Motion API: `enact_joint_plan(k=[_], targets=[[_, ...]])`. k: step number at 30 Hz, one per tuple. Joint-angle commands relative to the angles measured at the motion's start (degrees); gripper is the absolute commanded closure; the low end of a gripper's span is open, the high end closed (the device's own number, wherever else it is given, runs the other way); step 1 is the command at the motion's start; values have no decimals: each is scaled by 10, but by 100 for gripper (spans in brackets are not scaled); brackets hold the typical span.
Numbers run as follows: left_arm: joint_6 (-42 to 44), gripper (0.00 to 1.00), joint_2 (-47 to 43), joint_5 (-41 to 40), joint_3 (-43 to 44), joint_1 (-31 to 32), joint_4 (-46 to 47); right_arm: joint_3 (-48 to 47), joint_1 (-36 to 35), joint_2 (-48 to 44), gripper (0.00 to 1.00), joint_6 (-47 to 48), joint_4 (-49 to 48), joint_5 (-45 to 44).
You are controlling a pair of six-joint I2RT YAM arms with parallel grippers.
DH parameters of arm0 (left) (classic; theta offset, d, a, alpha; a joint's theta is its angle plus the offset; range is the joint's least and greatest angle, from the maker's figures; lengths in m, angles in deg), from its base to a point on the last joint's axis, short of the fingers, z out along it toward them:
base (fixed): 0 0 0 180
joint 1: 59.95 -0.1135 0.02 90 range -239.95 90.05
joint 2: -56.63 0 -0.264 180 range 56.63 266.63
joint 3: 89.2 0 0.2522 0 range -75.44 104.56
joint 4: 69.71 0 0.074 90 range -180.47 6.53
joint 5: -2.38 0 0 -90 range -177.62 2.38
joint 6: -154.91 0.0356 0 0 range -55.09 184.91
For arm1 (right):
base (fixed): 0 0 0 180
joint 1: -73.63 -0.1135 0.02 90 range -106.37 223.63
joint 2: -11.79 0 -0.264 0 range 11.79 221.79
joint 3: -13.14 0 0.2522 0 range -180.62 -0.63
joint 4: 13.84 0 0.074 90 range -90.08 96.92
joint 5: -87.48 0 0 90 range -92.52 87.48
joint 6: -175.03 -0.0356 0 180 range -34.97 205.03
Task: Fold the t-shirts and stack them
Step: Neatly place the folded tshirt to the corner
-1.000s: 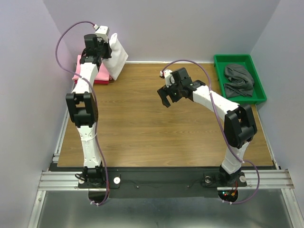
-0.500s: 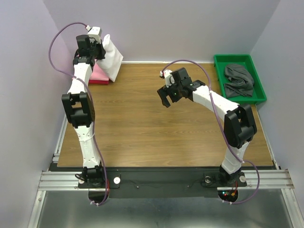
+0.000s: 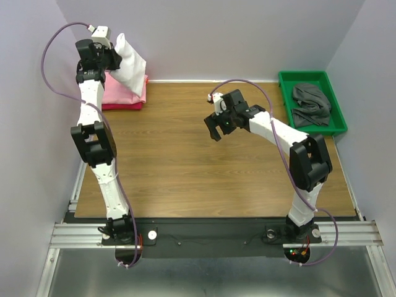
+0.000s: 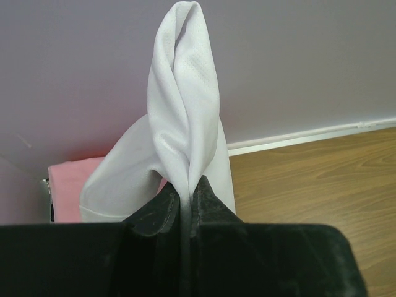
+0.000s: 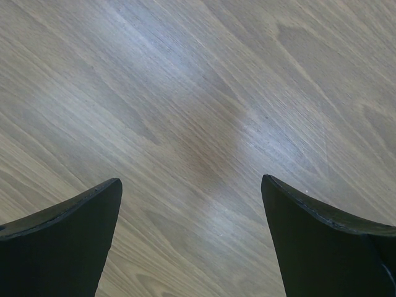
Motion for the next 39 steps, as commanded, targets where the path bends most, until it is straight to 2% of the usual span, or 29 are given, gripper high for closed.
enact_joint_plan(k=[1, 8, 14, 27, 29, 32, 33, 35, 37, 39], targets=[[-22, 100, 23, 43, 40, -22, 24, -28, 3, 7, 0, -6, -8, 8], [-24, 100, 58, 60, 36, -34, 14, -34, 3, 18, 0, -11, -8, 8], [-13, 100, 89, 35, 53, -46, 14, -34, 3, 21, 0, -12, -8, 10], [79, 99, 126, 15, 90, -75, 15, -32, 3, 26, 0, -14, -7, 13], [93, 94, 132, 12, 97, -80, 11, -33, 2, 27, 0, -15, -6, 15], [118, 74, 142, 1, 96, -84, 4, -36, 3, 29, 0, -16, -5, 16], [122, 61, 144, -1, 95, -85, 4, -36, 3, 29, 0, -15, -5, 16], [121, 52, 148, -15, 97, -89, 7, -37, 3, 27, 0, -15, -5, 16], [117, 49, 148, -23, 105, -99, 11, -36, 2, 25, 0, -13, -4, 15], [115, 42, 146, -33, 111, -103, 12, -34, 3, 23, 0, -12, -3, 16]])
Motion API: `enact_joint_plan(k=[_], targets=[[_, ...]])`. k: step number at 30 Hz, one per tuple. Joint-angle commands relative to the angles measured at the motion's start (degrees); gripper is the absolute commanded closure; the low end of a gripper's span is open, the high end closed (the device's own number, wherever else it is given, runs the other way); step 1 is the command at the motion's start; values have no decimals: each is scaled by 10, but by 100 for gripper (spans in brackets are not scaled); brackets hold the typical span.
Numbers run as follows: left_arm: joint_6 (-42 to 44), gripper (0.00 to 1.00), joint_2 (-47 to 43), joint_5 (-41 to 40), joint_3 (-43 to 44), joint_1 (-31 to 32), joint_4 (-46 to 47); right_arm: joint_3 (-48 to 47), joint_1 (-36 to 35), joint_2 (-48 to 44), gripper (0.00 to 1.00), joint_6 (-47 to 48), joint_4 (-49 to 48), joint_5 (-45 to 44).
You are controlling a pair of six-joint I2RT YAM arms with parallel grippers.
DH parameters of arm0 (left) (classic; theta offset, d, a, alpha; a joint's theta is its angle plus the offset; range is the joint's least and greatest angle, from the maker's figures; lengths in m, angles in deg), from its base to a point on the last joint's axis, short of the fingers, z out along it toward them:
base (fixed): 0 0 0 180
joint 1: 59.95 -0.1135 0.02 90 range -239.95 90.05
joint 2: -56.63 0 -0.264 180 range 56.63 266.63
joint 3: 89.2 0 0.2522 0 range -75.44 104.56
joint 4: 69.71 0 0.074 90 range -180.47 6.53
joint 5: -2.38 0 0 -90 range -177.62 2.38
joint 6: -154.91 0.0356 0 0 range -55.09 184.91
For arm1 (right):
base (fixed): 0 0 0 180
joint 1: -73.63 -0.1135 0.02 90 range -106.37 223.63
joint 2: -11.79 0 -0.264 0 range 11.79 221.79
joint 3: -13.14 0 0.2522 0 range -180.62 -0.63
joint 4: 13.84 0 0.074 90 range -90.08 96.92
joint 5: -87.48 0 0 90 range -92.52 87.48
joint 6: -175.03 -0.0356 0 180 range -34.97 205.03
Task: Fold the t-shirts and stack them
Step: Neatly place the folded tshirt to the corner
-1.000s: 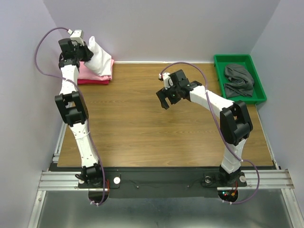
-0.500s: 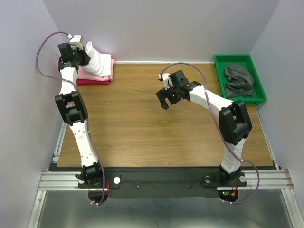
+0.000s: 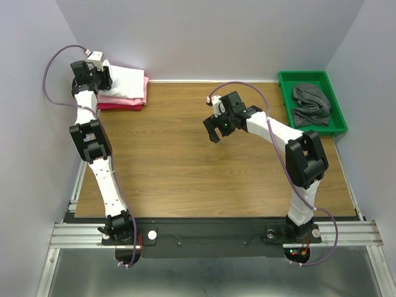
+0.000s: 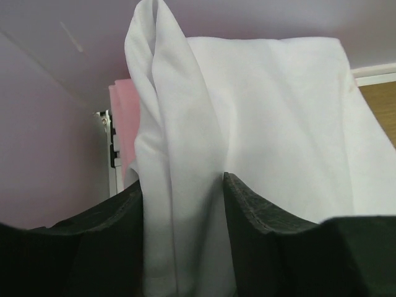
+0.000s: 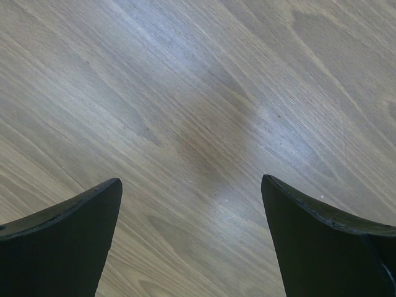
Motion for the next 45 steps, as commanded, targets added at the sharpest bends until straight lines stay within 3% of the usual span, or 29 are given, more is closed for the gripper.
enact_joint_plan(k=[1, 6, 10, 14, 18, 24, 35, 39, 45], targets=[[6, 40, -20, -25, 48, -34, 21, -30, 2, -5, 0, -2, -3, 6], [24, 23, -76, -46, 7, -36, 48, -18, 3, -16, 0, -1, -3, 9], [27, 23, -88, -84, 19, -36, 46, -12, 2, -21, 0, 1, -3, 9], [-6, 33, -113, -33, -1, -37, 64, -11, 3, -20, 0, 5, -3, 9], [-86, 54, -130, 51, -36, -36, 106, -12, 3, -18, 0, 4, -4, 11], [-211, 58, -106, 91, -78, -32, 181, -17, 3, -9, 0, 1, -4, 16], [-230, 58, -32, -48, -99, -22, 269, -21, 3, 13, 0, -2, -2, 13], [-212, 59, 21, -67, -55, -23, 232, -23, 2, 19, 0, -3, -3, 6], [-196, 60, 34, -118, -46, -26, 205, -24, 3, 24, 0, -2, -2, 1]])
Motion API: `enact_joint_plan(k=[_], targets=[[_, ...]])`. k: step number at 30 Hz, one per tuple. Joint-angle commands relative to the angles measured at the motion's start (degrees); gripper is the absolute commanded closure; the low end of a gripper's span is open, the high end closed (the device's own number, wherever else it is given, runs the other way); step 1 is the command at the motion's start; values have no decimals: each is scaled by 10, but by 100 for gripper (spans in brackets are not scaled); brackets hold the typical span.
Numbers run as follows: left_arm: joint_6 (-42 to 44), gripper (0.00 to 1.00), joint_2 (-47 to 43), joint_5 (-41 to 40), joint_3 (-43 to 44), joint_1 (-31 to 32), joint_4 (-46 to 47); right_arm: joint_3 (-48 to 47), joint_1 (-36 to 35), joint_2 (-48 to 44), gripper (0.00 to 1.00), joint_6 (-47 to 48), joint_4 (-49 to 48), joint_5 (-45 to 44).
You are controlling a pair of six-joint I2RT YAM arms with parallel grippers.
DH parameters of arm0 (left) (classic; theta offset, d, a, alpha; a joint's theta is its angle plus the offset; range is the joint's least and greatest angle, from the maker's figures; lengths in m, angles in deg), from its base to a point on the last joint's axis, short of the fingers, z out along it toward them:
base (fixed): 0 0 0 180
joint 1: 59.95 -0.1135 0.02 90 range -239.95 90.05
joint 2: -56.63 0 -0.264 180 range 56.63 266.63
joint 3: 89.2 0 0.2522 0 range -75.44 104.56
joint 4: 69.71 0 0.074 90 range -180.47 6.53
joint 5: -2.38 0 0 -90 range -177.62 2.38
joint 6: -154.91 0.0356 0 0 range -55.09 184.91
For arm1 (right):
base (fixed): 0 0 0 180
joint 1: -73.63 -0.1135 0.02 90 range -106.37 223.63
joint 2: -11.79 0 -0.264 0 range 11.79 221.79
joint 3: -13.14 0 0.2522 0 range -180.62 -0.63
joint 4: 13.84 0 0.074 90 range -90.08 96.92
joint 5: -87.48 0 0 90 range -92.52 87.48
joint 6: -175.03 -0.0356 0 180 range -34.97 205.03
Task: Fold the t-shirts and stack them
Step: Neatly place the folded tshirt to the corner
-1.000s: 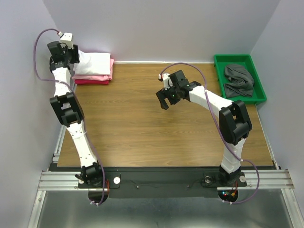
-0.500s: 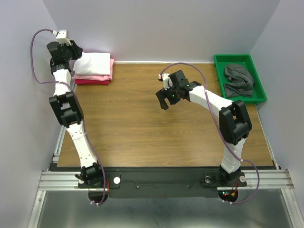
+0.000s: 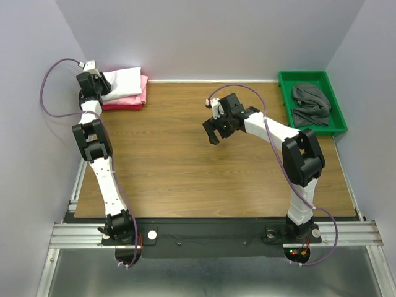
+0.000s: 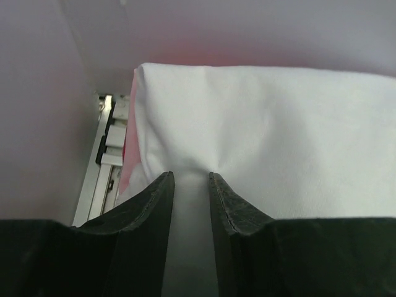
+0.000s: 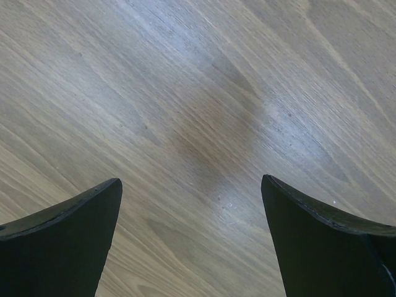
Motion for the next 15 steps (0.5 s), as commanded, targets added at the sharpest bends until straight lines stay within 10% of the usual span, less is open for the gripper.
enact_joint_plan(k=[1, 15], targets=[[-4, 60, -15, -80, 29, -22, -1, -25, 2, 3, 0, -4, -3, -6], [59, 32, -99, -51, 3, -38, -8, -18, 3, -22, 0, 2, 0, -12]])
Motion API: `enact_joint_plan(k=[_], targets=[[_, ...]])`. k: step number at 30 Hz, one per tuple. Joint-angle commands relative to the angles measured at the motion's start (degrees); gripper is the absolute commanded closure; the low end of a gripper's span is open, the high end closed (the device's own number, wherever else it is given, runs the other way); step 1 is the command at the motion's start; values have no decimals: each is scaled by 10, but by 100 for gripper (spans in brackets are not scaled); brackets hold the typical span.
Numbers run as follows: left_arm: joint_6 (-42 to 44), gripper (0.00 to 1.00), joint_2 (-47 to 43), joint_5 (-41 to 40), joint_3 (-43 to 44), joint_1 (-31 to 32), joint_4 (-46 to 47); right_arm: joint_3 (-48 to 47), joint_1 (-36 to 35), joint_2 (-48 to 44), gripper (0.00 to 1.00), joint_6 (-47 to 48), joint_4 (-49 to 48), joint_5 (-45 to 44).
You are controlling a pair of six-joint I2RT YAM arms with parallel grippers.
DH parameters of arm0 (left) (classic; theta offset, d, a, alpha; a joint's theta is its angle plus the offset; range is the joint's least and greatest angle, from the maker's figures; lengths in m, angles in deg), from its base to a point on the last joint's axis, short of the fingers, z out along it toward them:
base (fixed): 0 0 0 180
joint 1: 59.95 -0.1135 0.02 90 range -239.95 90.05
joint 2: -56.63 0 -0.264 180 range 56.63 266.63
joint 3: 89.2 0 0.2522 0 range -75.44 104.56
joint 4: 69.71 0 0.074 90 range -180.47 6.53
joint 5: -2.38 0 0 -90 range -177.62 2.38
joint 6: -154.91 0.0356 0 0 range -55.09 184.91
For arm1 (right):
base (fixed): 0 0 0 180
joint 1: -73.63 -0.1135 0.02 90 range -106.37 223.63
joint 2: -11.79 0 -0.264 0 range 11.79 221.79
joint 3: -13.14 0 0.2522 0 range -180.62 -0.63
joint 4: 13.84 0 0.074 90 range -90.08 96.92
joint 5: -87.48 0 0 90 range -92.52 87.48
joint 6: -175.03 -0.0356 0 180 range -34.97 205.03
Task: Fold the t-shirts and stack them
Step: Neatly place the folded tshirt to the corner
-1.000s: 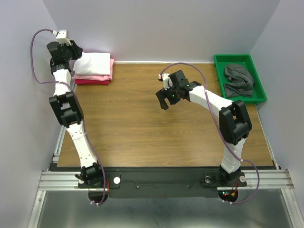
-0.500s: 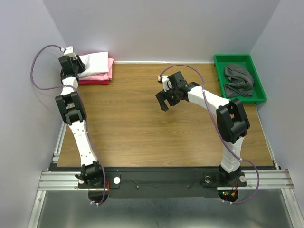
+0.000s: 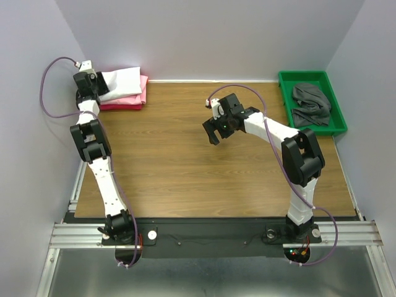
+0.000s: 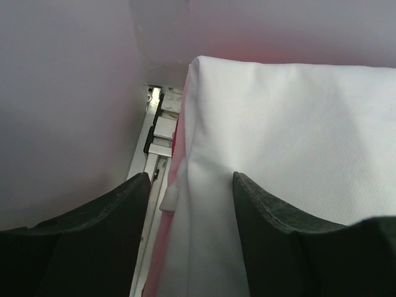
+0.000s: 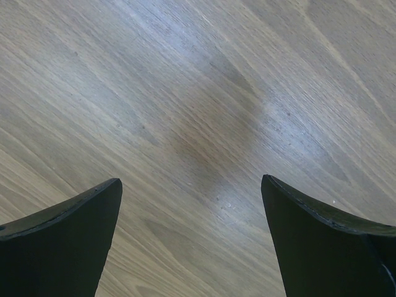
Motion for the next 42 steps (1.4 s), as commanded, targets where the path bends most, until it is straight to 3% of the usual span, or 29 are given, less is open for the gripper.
enact_joint_plan(k=[1, 6, 11, 14, 19, 25, 32, 38, 42], targets=[[47, 32, -123, 13, -2, -29, 17, -17, 3, -33, 0, 4, 0, -9], [89, 26, -197, 16, -12, -29, 9, -5, 3, -60, 0, 5, 0, -23], [108, 20, -270, 82, -22, -28, -33, 17, 2, -95, 0, 3, 0, -38], [122, 1, -309, 127, -35, -24, -85, 35, 6, -122, 0, -2, 0, -39], [157, 1, -399, 164, -94, -2, -176, 63, 20, -163, 0, -9, 0, -33], [273, 1, -513, 128, -217, 89, -290, 98, 53, -219, 0, -24, 1, -15], [216, 1, -628, 90, -446, 223, -295, 167, 143, -274, 0, -52, 2, 41], [183, 1, -710, 70, -608, 244, -260, 247, 193, -317, 0, -52, 2, 71], [178, 1, -755, 54, -667, 245, -247, 290, 196, -345, 0, -44, 2, 75]])
